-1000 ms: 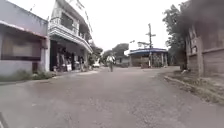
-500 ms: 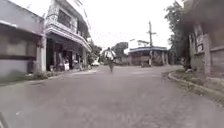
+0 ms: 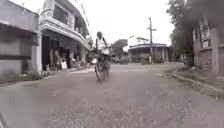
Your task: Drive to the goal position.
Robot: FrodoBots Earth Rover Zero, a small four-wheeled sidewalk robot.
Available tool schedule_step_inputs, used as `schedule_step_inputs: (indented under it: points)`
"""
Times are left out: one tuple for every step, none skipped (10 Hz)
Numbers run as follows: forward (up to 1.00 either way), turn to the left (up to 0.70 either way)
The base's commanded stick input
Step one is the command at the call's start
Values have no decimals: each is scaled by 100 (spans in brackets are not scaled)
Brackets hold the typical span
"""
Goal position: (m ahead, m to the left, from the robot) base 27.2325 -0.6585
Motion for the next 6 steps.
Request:
schedule_step_inputs:
  points:
    - [0, 0]
    - [0, 0]
    - [0, 0]
    - [2, 0]
    - [66, 0]
    - [70, 0]
